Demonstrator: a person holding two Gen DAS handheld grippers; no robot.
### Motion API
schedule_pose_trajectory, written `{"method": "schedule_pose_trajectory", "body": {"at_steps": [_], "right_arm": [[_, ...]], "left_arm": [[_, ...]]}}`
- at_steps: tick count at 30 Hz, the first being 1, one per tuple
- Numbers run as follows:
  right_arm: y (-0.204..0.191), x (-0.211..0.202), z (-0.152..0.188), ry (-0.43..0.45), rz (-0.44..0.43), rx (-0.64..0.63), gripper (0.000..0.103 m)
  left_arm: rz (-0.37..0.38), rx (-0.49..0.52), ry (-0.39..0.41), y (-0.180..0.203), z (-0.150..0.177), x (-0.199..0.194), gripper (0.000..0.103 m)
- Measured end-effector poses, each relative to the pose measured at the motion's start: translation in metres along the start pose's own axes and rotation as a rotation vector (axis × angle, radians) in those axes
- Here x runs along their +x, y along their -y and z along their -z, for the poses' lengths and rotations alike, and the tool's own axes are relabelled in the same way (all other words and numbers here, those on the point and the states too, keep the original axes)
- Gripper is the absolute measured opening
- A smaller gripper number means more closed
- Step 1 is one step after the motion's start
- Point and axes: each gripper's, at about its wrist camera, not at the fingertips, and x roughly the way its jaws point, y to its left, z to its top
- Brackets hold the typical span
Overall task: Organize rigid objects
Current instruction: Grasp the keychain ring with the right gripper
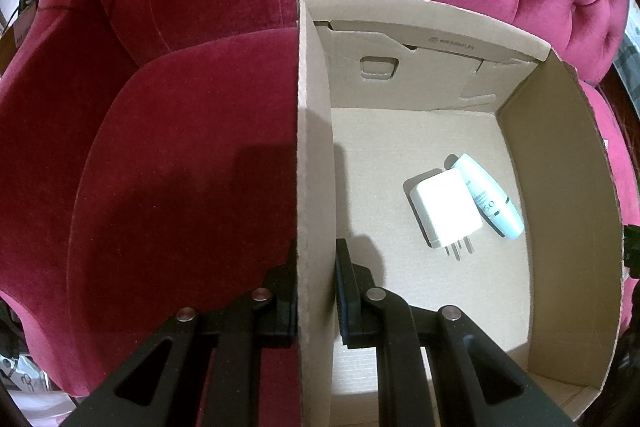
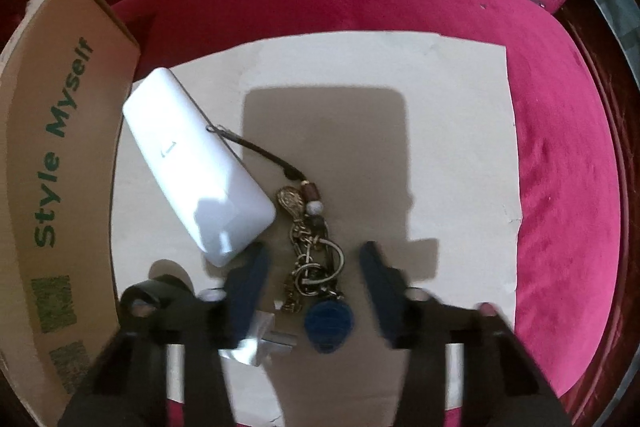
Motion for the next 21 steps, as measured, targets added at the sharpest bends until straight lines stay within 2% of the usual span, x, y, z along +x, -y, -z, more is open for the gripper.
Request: {"method": "schedule_pose_trajectory", "body": {"at_steps": [1, 6, 7, 8, 21], "right_arm": [[-0.001, -0.001, -0.001, 0.001, 0.001, -0.001, 0.023], [-0.010, -0.002, -0.001, 0.004, 0.023, -0.018, 0.021], [-0.010, -0.004, -0.002, 0.006, 0.020, -0.012, 0.014], [-0.011, -0.007, -0.002, 0.019, 0.021, -0.006, 0.002], [-0.022, -0.033, -0.004, 0.048, 0.017, -0.006, 0.001]], "left_arm": [[-0.001, 0.001, 0.000, 0.000, 0.000, 0.000, 0.015], [-0.002, 0.002, -0.001, 0.001, 0.000, 0.001, 0.015], [-0.003, 0.003, -0.001, 0.001, 0.000, 0.001, 0.015], [-0.004, 0.004, -0.001, 0.002, 0.000, 0.002, 0.015], [-0.003, 0.003, -0.001, 0.002, 0.000, 0.002, 0.015]]}}
